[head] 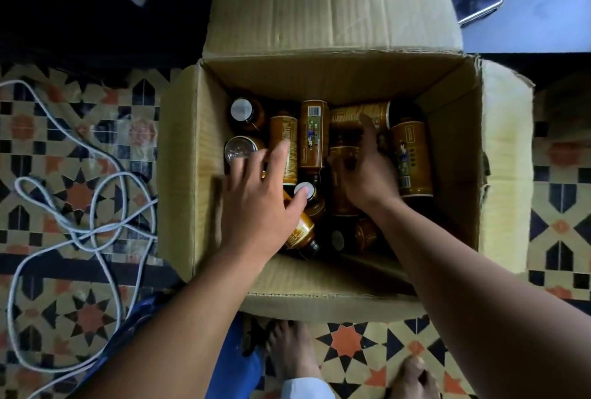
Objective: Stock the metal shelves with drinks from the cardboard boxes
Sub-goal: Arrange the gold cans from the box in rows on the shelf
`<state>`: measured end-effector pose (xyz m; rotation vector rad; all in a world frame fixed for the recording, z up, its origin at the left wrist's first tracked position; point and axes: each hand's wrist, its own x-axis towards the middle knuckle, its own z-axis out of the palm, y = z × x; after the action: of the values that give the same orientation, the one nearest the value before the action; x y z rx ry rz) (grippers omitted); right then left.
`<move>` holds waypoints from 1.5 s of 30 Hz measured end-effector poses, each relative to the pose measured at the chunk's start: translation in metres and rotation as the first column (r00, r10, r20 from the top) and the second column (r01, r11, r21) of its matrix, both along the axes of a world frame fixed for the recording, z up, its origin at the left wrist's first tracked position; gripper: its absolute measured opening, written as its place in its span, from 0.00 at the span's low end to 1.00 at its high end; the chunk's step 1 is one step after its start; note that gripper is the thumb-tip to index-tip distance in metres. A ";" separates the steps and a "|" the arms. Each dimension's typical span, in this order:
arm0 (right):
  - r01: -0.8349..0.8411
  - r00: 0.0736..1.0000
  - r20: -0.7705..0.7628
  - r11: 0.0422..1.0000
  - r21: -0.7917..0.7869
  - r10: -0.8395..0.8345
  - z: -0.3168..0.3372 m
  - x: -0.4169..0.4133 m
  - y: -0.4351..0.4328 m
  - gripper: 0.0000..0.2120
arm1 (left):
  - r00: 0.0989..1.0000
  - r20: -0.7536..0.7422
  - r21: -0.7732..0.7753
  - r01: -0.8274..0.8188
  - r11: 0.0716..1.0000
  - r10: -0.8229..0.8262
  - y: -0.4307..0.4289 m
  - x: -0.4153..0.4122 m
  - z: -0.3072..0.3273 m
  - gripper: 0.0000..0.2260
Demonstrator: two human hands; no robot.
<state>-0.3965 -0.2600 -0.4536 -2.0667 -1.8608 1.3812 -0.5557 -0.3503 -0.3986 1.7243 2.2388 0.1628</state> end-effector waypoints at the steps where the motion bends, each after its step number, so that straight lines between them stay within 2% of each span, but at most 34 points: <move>1: 0.004 1.000 -0.016 1.000 -0.004 -0.004 -0.001 0.000 0.002 0.42 | 0.999 0.044 -0.035 0.031 0.999 -0.029 0.007 0.000 -0.002 0.32; 3: 0.020 0.998 -0.059 1.000 -0.017 -0.021 -0.003 0.001 0.006 0.43 | 0.990 0.119 -0.176 0.100 0.979 -0.080 0.020 -0.001 -0.007 0.34; 5: 0.076 0.985 -0.150 0.996 -0.036 -0.081 -0.002 0.002 0.006 0.45 | 0.980 0.111 -0.286 0.188 0.939 -0.162 0.028 -0.001 -0.014 0.35; 9: 0.210 0.903 -0.376 0.977 -0.042 -0.210 0.002 0.011 -0.006 0.46 | 0.966 0.030 -0.329 0.251 0.910 -0.256 0.028 0.002 -0.021 0.31; 12: 0.223 0.884 -0.410 0.974 -0.050 -0.223 0.011 0.020 -0.011 0.41 | 0.975 0.015 -0.353 0.214 0.911 -0.223 0.029 0.002 -0.023 0.26; 18: 0.225 0.856 -0.479 0.974 0.008 -0.193 0.036 0.038 -0.022 0.34 | 0.983 0.141 -0.280 0.157 0.947 -0.121 0.018 0.003 -0.013 0.26; 22: 0.234 0.840 -0.512 0.971 0.040 -0.181 0.066 0.051 -0.029 0.34 | 0.941 0.337 -0.193 0.089 0.977 -0.019 0.008 0.011 0.004 0.21; 25: 0.225 0.843 -0.515 0.972 0.068 -0.159 0.095 0.060 -0.035 0.33 | 0.925 0.380 -0.115 0.066 0.991 -0.017 0.004 0.014 0.025 0.18; 30: 0.225 0.844 -0.517 0.970 0.096 -0.144 0.164 0.074 -0.041 0.31 | 0.916 0.402 0.000 -0.012 1.000 0.011 0.010 0.011 0.101 0.19; 35: 0.257 0.803 -0.582 0.956 0.145 -0.128 0.264 0.078 -0.039 0.27 | 0.895 0.446 0.084 -0.053 0.995 0.010 0.017 0.014 0.205 0.20; 38: 0.246 0.793 -0.605 0.944 0.219 -0.066 0.326 0.078 -0.036 0.26 | 0.885 0.466 0.169 -0.063 0.984 -0.023 0.019 0.017 0.271 0.20; 45: 0.138 0.836 -0.530 0.880 0.454 0.143 0.468 0.092 -0.018 0.25 | 0.883 0.465 0.343 -0.104 0.933 -0.073 0.028 0.021 0.440 0.20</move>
<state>-0.3043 -0.2781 0.0147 -1.2520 -1.7076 1.1804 -0.5348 -0.3225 0.0416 1.6027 1.9338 0.9469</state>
